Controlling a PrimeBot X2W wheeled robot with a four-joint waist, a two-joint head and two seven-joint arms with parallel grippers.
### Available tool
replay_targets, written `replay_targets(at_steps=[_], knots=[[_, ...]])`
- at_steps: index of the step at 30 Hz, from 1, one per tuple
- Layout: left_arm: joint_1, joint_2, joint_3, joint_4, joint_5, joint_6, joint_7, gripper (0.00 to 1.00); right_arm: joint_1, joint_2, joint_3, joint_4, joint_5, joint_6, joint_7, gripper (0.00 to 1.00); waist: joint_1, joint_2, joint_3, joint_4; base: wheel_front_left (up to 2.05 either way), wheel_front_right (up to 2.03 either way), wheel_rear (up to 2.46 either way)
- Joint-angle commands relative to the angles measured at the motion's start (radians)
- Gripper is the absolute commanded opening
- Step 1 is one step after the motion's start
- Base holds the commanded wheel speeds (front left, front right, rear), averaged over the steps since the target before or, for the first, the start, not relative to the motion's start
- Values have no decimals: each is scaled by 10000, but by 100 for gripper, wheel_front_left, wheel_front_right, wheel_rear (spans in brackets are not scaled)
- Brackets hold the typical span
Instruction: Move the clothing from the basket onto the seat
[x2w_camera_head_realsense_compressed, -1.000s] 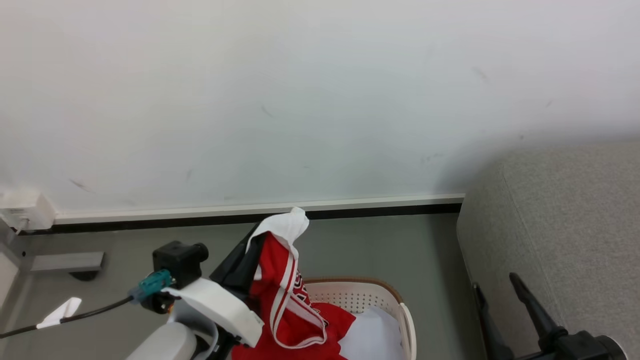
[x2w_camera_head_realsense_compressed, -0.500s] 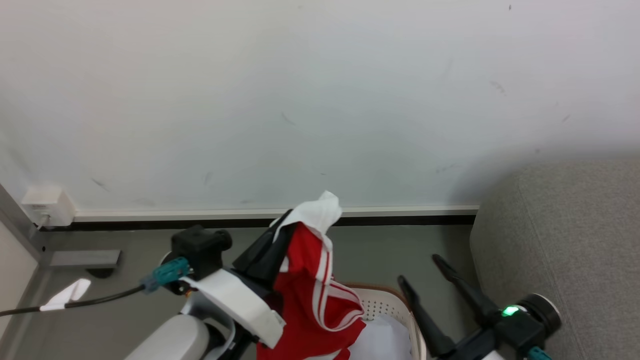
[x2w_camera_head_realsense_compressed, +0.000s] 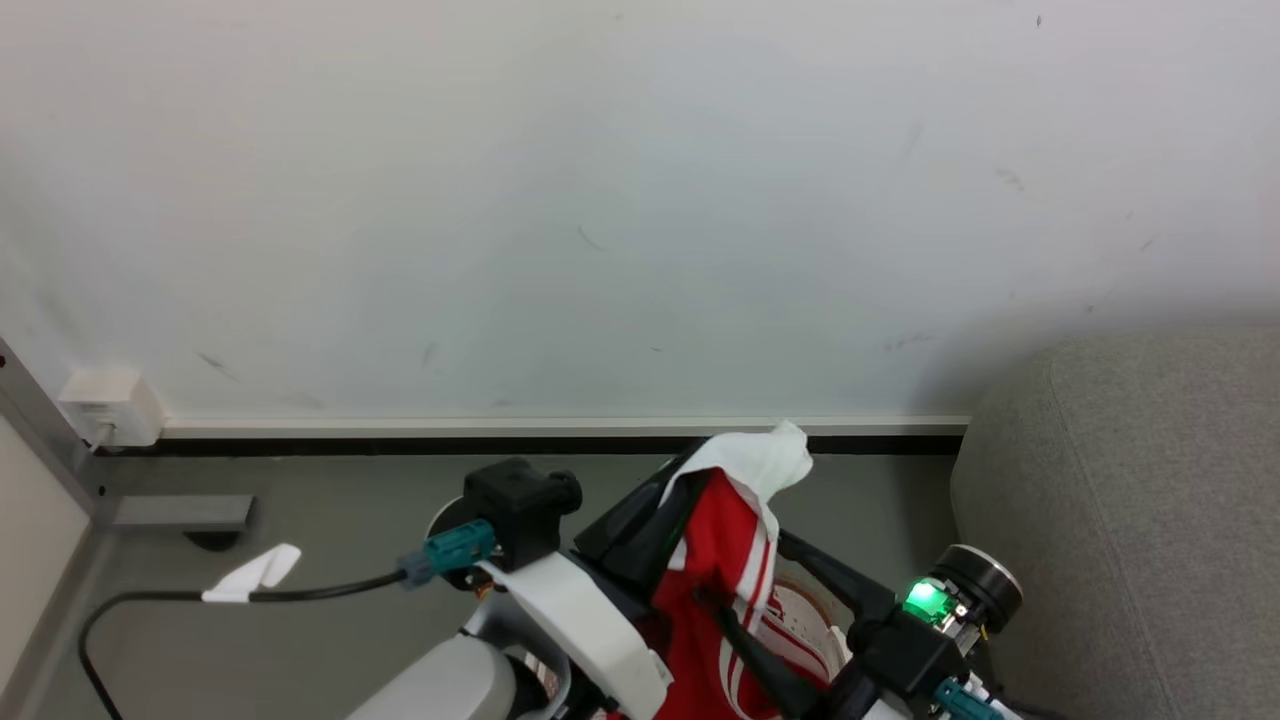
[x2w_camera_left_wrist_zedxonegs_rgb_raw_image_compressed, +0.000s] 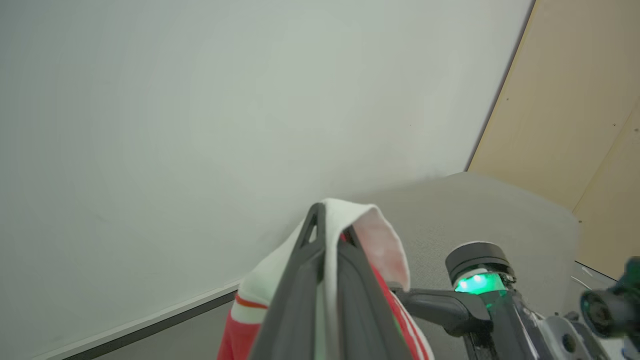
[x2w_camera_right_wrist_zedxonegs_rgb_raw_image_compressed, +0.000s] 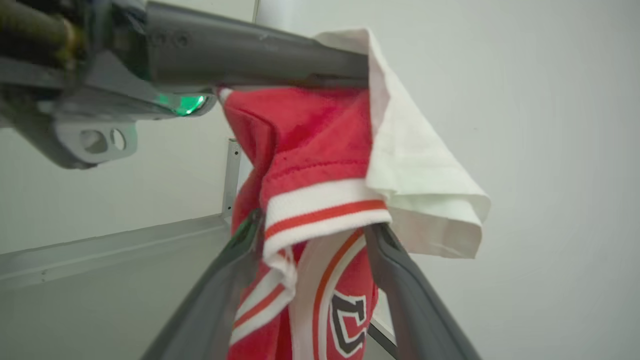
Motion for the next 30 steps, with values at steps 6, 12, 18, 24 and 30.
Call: replay_targets(at_steps=[6,12,18,24,30], knots=[[-23,-108,-290,-402,-14,-171,291,0,-278,441,-707,1105,-827,-21,-28,100,-1,0,47,-31,0,0,0],[57,-132,-501,-697,-217,-292,562,0,-511,608,-329,1657,86,-21,-28,29,-1,0,64,-3,0,0,0],[163,7,-427,-550,-226,-165,518,0,-713,355,-74,1413,1092,-21,-28,0,-1,0,74,-70,0,0,0],[269,133,-225,-171,-151,92,274,100,-582,56,-358,999,1496,-21,-30,0,-1,0,156,-315,0,0,0],[393,109,-213,380,-143,84,9,100,-500,-369,-722,717,1791,-21,-28,0,-1,0,297,-735,0,0,0]])
